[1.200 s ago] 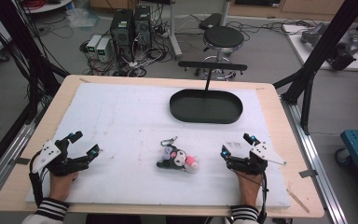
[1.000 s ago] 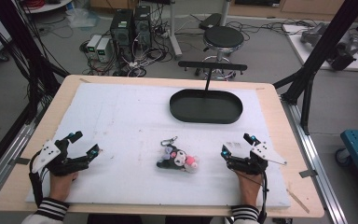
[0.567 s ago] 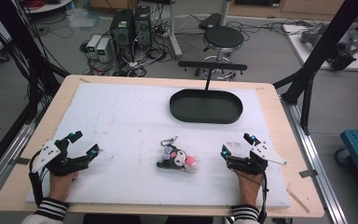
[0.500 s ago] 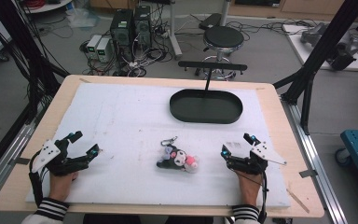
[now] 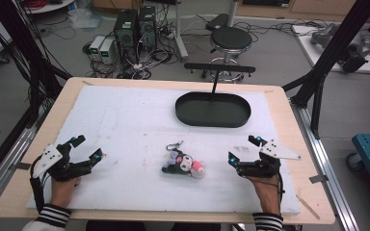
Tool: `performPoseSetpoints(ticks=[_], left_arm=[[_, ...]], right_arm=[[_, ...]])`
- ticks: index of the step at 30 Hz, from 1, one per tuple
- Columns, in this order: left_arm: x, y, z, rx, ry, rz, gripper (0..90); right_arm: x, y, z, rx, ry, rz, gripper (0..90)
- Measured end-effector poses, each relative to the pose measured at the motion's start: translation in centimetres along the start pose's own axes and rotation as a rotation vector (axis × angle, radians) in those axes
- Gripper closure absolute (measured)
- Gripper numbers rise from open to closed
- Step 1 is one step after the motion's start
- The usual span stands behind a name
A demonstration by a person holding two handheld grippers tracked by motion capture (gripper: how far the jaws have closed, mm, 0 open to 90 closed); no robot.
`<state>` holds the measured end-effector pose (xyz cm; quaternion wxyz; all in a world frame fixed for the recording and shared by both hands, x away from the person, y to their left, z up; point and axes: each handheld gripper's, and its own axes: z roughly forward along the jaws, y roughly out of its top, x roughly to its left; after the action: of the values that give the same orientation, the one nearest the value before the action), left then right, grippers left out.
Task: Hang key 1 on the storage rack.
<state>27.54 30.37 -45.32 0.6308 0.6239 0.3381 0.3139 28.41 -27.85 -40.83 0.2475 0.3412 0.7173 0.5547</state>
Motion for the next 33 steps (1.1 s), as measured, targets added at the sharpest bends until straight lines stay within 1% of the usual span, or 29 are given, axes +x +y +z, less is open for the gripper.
performPoseSetpoints(ticks=[2,3,4,5,6,7,8,12,13,14,16,17,18,20,21,22,23,30,33], left_arm=[[0.0,0.0,0.0,-0.001,0.0,0.0,14.9],[0.0,0.0,0.0,0.001,0.0,0.0,14.9],[0.0,0.0,0.0,0.001,-0.002,0.003,14.9],[0.0,0.0,0.0,0.001,-0.002,0.003,14.9],[0.0,0.0,0.0,0.001,-0.002,0.004,14.9],[0.0,0.0,0.0,0.001,-0.002,0.005,14.9],[0.0,0.0,0.0,0.001,-0.001,0.006,14.9],[0.0,0.0,0.0,0.001,-0.002,0.006,14.9],[0.0,0.0,0.0,0.001,-0.002,0.006,14.9],[0.0,0.0,0.0,0.001,-0.001,0.007,14.9],[0.0,0.0,0.0,0.001,-0.001,0.007,14.9],[0.0,0.0,0.0,0.001,-0.001,0.006,14.9],[0.0,0.0,0.0,0.001,-0.002,0.006,14.9],[0.0,0.0,0.0,0.002,-0.001,0.007,14.9],[0.0,0.0,0.0,0.002,-0.001,0.007,14.9],[0.0,0.0,0.0,0.001,-0.001,0.007,14.9],[0.0,0.0,0.0,0.001,-0.002,0.006,14.9],[-0.1,0.0,0.0,-0.001,0.0,0.007,14.9],[0.0,0.0,0.0,0.001,-0.001,0.007,14.9]], right_arm=[[0.2,0.9,0.1,0.038,0.035,-0.038,1.2],[0.2,0.9,0.1,0.038,0.035,-0.038,1.2],[0.5,1.9,0.3,0.071,0.083,-0.061,1.2],[0.6,2.2,0.4,0.087,0.1,-0.072,1.2],[0.8,2.6,0.7,0.114,0.12,-0.097,1.2],[0.8,2.6,0.7,0.114,0.12,-0.097,1.2],[1.0,3.2,1.0,0.15,0.145,-0.126,1.2],[1.6,4.5,1.7,0.214,0.208,-0.163,1.2],[1.6,4.7,1.8,0.224,0.216,-0.174,1.2],[1.8,5.0,2.0,0.251,0.224,-0.185,1.2],[1.8,5.2,2.1,0.261,0.231,-0.192,1.2],[1.9,5.4,2.2,0.27,0.246,-0.196,1.2],[2.1,5.8,2.5,0.3,0.264,-0.206,1.2],[2.3,6.1,2.7,0.329,0.272,-0.224,1.2],[2.3,6.1,2.7,0.329,0.272,-0.224,1.2],[2.4,6.2,2.9,0.344,0.279,-0.229,1.2],[2.8,6.4,3.3,0.373,0.295,-0.231,1.3],[3.8,6.4,4.6,0.449,0.342,-0.259,1.3],[4.1,6.2,5.2,0.481,0.343,-0.272,1.3]])
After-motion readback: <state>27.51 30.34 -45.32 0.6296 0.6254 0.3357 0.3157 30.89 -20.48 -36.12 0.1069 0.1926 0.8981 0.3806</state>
